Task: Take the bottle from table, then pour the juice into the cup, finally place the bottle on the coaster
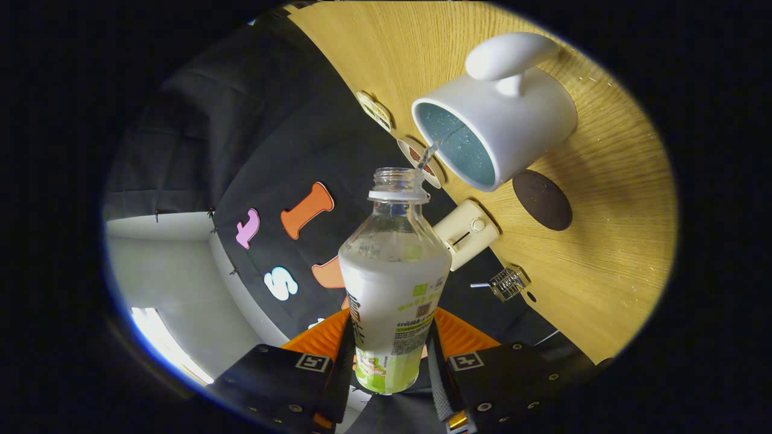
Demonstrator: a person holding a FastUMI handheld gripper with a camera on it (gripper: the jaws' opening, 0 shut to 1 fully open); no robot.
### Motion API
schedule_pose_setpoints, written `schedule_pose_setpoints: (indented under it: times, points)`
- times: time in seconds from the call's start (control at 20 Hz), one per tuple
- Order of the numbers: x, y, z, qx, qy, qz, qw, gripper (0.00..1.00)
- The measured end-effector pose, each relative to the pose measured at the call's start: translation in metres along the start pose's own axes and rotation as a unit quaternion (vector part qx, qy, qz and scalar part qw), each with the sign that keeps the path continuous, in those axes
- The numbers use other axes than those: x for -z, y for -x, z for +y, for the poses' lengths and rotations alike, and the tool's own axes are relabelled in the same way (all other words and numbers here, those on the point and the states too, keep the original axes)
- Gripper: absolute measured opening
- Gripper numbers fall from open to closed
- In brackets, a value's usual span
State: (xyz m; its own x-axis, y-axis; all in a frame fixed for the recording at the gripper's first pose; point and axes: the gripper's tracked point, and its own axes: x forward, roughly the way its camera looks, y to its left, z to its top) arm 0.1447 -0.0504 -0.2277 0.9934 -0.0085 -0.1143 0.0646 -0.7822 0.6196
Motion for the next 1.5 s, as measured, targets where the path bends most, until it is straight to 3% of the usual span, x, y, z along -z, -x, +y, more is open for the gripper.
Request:
schedule_pose_setpoints:
  times: [0.7,0.85,1.05,1.15,1.25,1.4,1.5]
  points:
    - [0.005,-0.003,0.010,-0.019,-0.060,-0.012,0.998,0.57]
    - [0.006,-0.004,0.002,-0.006,-0.028,-0.006,1.000,0.57]
    - [0.008,-0.004,-0.026,0.048,0.094,-0.003,0.994,0.57]
    - [0.012,-0.002,-0.028,0.070,0.175,0.011,0.982,0.57]
    - [0.009,-0.003,-0.044,0.111,0.260,0.032,0.959,0.57]
    - [0.007,-0.002,-0.044,0.117,0.385,0.052,0.914,0.57]
    - [0.007,0.000,-0.045,0.127,0.469,0.073,0.871,0.57]
